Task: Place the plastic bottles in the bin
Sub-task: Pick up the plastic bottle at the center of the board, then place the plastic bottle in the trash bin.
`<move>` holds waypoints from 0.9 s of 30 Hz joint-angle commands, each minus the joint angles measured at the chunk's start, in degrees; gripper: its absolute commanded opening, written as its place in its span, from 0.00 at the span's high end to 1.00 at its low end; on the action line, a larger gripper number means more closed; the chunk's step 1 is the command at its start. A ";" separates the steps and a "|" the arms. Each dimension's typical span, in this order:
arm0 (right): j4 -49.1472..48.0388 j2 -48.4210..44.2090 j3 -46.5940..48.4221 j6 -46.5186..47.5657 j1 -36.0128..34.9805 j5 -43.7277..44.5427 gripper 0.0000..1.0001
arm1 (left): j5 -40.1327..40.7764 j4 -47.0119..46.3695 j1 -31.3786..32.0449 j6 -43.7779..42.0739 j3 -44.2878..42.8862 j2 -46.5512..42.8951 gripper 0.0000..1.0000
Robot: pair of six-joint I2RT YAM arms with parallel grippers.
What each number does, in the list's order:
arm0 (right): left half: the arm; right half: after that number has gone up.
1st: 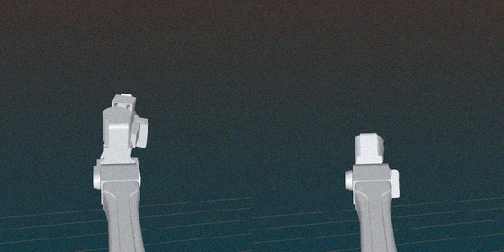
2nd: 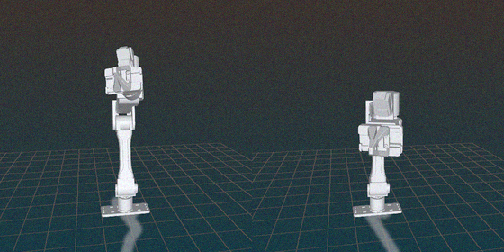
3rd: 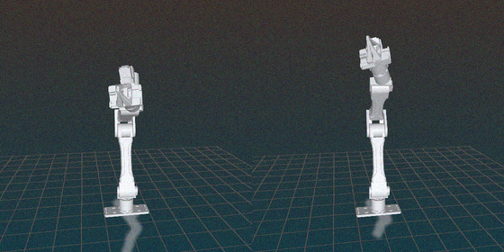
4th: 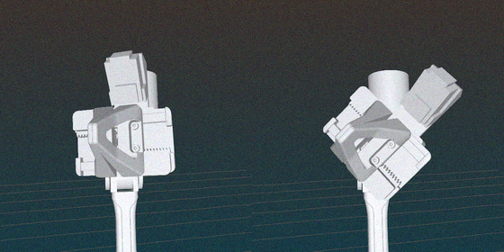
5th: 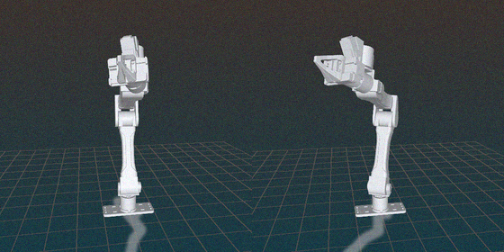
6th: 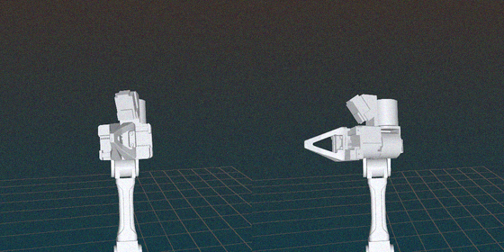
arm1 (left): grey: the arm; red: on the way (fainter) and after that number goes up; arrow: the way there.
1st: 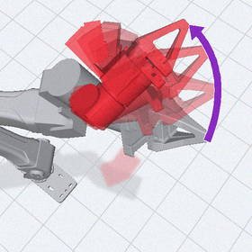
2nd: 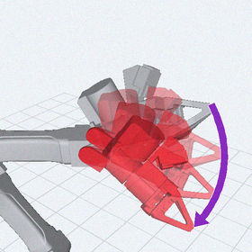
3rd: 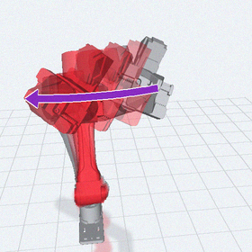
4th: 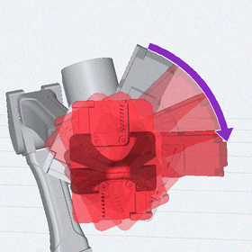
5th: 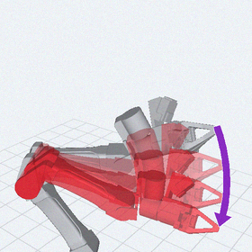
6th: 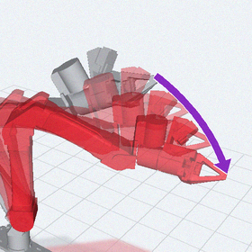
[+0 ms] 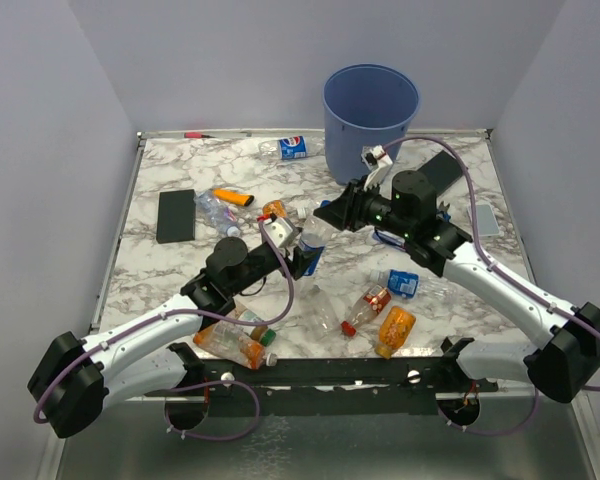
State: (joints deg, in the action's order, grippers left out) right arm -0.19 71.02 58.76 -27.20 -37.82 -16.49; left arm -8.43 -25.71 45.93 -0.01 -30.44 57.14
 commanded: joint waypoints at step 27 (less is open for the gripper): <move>-11.68 14.63 43.75 20.66 15.31 46.82 1.00 | 44.03 -9.55 0.99 -2.35 4.18 -7.86 0.01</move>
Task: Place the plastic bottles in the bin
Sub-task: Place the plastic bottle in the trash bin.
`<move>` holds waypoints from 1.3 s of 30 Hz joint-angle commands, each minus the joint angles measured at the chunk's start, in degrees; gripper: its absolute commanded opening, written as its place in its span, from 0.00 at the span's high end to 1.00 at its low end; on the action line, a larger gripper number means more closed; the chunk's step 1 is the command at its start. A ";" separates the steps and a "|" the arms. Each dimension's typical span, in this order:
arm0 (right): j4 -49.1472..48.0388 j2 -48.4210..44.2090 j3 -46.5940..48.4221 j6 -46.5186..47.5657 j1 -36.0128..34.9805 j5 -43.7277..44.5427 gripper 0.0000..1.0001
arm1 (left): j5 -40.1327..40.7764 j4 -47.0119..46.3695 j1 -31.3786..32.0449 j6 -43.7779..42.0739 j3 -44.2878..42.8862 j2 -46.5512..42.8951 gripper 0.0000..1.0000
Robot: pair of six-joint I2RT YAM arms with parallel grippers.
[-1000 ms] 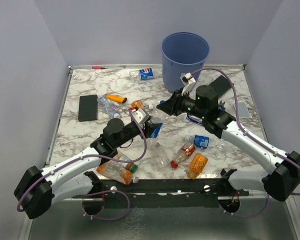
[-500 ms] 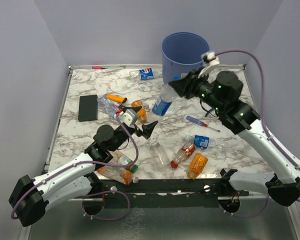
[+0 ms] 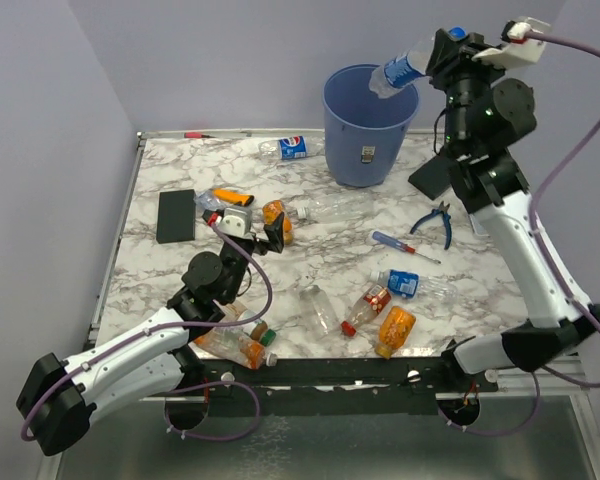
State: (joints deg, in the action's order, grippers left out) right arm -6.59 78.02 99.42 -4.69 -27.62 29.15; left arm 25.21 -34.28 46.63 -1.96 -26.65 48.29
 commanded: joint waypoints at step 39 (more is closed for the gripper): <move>24.64 41.82 19.86 -9.09 12.43 -31.76 0.99 | 10.94 0.49 0.30 -3.42 -0.57 4.88 0.01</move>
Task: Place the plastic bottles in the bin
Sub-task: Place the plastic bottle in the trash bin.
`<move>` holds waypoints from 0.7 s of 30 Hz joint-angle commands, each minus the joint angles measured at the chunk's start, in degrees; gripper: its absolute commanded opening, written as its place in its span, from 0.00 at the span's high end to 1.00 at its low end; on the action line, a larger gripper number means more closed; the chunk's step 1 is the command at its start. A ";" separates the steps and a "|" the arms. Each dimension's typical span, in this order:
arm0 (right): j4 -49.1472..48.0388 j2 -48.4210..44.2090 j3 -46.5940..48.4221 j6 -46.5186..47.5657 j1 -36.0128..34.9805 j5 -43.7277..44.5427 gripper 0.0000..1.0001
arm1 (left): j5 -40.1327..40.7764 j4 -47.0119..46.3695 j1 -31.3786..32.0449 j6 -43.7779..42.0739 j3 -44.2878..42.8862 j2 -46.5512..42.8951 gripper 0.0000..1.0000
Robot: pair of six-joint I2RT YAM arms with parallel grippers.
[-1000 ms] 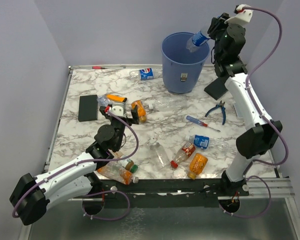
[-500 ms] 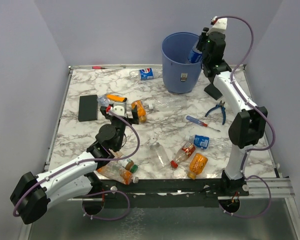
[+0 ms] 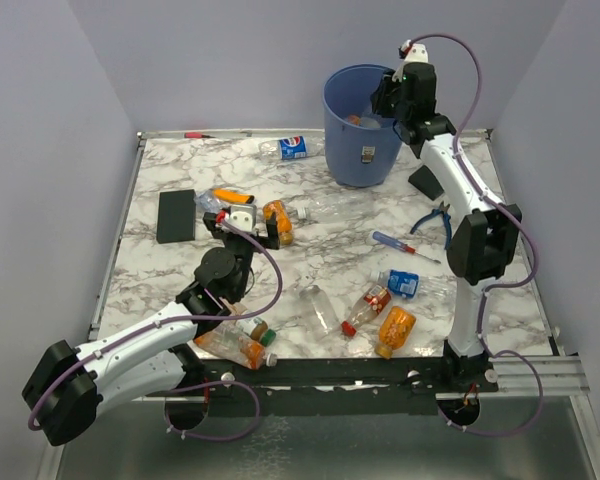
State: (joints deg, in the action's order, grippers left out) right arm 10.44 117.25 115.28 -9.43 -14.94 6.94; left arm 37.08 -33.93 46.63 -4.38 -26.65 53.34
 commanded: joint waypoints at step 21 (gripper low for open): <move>15.28 0.24 11.53 -8.73 -0.35 -3.00 0.27 | -2.02 0.77 0.29 -0.45 -0.90 -0.08 0.01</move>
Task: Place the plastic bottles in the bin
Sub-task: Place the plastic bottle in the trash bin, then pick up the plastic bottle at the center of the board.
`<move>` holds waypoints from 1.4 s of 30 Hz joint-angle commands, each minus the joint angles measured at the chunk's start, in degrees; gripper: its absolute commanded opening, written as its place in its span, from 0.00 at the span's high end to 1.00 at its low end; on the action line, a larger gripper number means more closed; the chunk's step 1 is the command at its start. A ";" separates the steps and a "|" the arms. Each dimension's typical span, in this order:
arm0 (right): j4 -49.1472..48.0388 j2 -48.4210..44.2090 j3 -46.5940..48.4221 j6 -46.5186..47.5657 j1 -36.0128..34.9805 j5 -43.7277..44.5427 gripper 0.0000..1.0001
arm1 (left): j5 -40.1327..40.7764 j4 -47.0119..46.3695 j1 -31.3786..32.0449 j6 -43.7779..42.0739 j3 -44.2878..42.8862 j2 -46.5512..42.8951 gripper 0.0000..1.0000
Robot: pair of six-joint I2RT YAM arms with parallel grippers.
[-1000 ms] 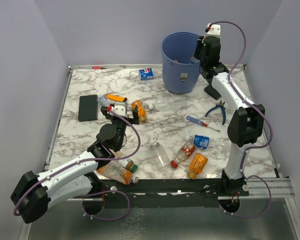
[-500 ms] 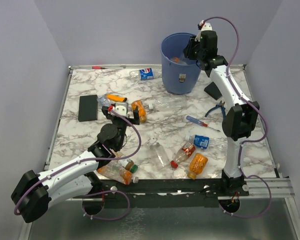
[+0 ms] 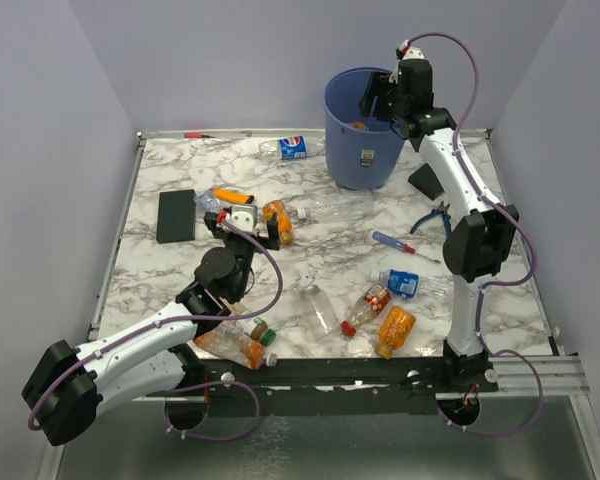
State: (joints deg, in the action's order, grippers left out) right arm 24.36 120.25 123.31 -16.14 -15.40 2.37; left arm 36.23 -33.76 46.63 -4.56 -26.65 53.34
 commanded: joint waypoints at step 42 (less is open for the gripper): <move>-23.87 -68.71 -93.60 -22.97 -7.19 -20.17 0.29 | -26.77 49.73 6.74 50.26 -9.98 2.34 0.01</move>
State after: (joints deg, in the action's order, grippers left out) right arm 2.48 52.12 31.18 -37.67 -22.46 -19.14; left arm 11.25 6.72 52.45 37.39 -38.30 56.47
